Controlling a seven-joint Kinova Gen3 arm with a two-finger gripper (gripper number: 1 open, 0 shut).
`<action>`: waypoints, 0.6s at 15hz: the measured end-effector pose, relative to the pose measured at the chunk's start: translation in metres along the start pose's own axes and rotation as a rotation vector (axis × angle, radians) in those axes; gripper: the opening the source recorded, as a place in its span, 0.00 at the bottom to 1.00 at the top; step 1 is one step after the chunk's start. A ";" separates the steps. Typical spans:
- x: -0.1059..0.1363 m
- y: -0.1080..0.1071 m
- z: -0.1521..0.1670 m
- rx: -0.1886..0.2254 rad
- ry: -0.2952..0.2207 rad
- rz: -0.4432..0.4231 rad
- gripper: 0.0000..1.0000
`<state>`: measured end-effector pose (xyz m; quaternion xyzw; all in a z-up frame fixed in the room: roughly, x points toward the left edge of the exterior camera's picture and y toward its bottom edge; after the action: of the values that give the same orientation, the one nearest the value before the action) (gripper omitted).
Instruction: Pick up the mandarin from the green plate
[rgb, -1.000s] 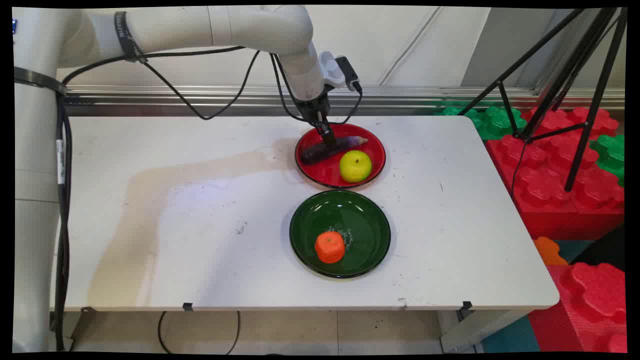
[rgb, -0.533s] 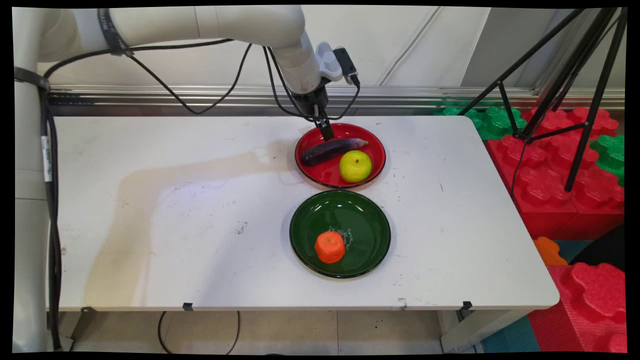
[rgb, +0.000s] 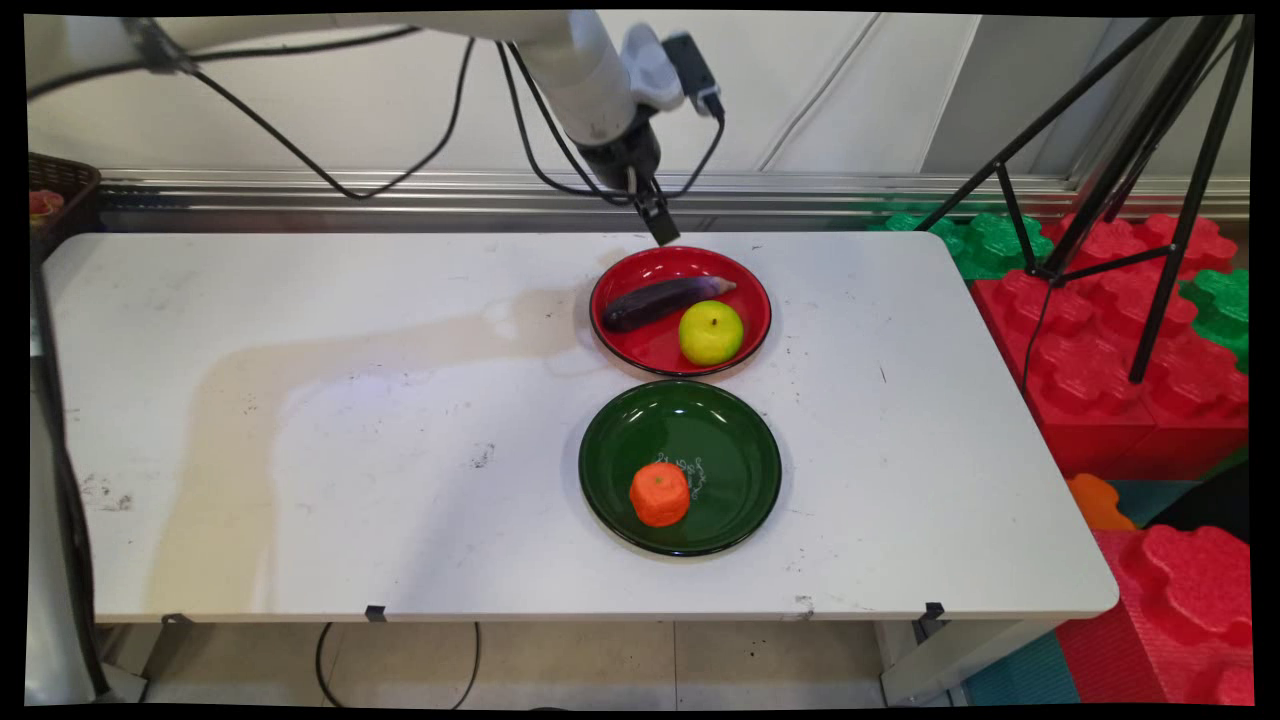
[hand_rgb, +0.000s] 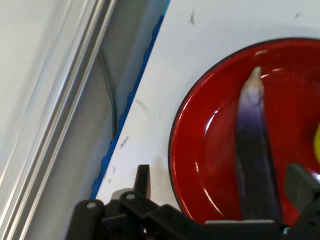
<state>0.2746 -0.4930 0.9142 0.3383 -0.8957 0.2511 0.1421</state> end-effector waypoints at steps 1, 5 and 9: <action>0.000 0.001 -0.008 0.000 0.009 -0.003 1.00; -0.008 0.011 -0.046 -0.009 0.035 -0.019 1.00; -0.023 0.039 -0.091 -0.035 0.028 -0.046 1.00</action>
<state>0.2722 -0.4060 0.9662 0.3528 -0.8898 0.2368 0.1664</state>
